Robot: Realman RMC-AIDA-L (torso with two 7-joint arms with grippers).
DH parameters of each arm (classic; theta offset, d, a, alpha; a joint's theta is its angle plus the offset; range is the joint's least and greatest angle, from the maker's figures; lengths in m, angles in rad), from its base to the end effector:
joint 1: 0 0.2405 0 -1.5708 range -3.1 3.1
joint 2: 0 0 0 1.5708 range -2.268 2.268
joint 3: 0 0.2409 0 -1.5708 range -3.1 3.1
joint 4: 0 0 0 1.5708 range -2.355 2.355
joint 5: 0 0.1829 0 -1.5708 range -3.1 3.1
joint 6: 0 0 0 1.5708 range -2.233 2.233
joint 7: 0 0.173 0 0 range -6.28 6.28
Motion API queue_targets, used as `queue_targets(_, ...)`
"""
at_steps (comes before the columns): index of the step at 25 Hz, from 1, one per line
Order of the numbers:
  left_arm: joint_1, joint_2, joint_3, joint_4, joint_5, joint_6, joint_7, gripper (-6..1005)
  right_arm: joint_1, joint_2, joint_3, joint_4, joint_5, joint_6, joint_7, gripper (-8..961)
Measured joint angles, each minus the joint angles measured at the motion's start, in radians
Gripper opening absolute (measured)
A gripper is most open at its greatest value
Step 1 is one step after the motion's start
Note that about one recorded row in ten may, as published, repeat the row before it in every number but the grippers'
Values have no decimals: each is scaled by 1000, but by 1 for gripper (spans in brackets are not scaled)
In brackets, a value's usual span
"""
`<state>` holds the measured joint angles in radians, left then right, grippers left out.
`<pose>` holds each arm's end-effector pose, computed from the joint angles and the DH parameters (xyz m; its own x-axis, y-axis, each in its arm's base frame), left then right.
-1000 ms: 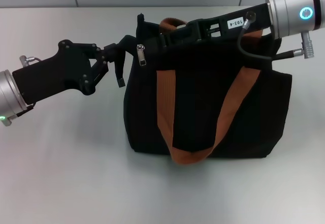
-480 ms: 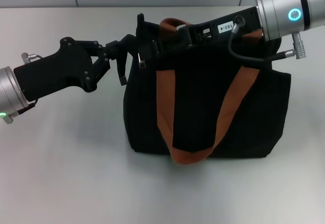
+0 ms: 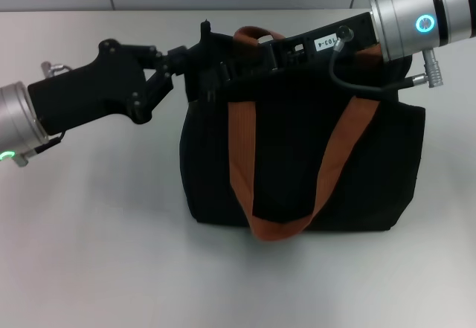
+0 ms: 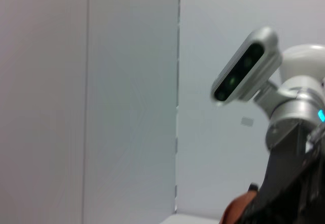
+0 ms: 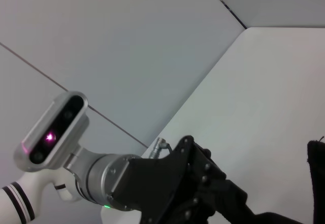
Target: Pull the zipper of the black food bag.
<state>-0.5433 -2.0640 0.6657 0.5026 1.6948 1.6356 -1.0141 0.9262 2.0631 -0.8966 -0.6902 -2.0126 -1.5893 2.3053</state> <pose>-0.1903 0.3185 0.0015 0.7029 -0.0071 0.7113 0.2926 -0.9086 -0.2982 0.0875 0.3534 -0.0372 0.6079 -0.7546 -0.2470 -0.7065 -0.6560 0.2654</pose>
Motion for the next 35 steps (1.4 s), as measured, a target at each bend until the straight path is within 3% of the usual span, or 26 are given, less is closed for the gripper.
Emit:
queue_targets(12,-66,-5,11,-9,-4,20,-2,19,1,4,0,0,4,9,0,443)
queue_targets(22,-28,-1,-21,0,-6,20,-8,19,-6,5,-1,-5,3,17,-5,428)
queue_targets(35,-24,-3,-21,-6,-7,17,-8,20,-2,9,-25,-14,0,27,-12,384)
